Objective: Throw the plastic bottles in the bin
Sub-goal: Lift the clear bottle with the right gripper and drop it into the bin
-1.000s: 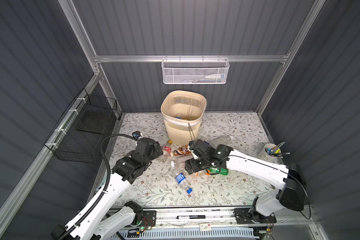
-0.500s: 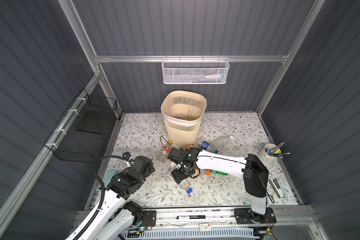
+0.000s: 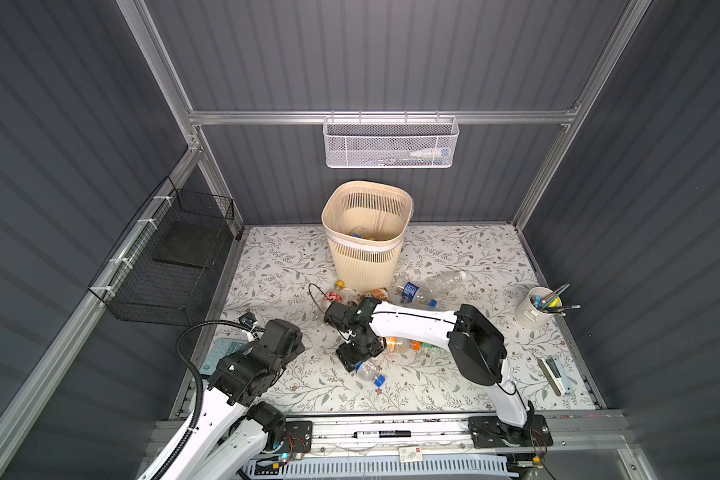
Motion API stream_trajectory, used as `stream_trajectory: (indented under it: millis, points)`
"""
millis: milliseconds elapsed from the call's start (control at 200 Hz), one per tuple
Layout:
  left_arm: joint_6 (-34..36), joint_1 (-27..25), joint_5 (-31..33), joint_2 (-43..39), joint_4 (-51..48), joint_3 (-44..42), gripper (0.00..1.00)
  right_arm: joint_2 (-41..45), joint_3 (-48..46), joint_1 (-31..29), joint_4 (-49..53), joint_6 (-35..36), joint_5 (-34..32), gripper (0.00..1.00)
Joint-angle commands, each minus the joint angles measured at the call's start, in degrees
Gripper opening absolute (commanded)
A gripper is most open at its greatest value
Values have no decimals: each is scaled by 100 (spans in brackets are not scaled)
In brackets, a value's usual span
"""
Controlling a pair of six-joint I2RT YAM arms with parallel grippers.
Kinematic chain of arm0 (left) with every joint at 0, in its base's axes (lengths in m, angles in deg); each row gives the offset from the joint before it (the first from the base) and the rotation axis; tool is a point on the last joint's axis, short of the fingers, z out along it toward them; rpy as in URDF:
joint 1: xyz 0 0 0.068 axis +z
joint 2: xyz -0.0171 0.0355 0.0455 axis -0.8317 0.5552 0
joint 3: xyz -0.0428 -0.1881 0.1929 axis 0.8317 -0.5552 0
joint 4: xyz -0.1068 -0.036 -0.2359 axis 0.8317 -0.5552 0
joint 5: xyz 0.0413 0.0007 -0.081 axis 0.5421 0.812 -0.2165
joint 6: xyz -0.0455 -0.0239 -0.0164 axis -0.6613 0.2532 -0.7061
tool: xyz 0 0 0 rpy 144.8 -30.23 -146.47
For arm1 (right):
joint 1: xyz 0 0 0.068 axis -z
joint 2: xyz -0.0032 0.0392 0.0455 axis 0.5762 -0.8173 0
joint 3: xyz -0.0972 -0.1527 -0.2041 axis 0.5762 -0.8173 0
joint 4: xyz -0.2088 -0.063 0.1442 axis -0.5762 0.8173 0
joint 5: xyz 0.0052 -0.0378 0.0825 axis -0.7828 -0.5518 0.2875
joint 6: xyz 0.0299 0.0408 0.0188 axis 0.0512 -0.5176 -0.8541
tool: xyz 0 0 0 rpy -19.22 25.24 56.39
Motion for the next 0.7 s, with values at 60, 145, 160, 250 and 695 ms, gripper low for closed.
stream_trajectory:
  millis: [60, 145, 160, 250, 695]
  points:
    - [-33, 35, -5, 84, -118, 12, 100, -58, 163, -24, 225, 123, 102, 68]
    - [-30, 35, -6, 143, -66, 7, 100, -15, 184, -26, 221, 169, 111, 59]
    - [-33, 35, -11, 146, -57, 8, 100, 5, 188, -29, 221, 177, 114, 57]
    - [-9, 36, -27, 194, -5, -6, 100, 214, 194, -28, 202, 212, 89, 49]
    - [411, 35, -278, 502, 857, -129, 100, 3412, 1232, 874, 287, 1121, -1412, 40]
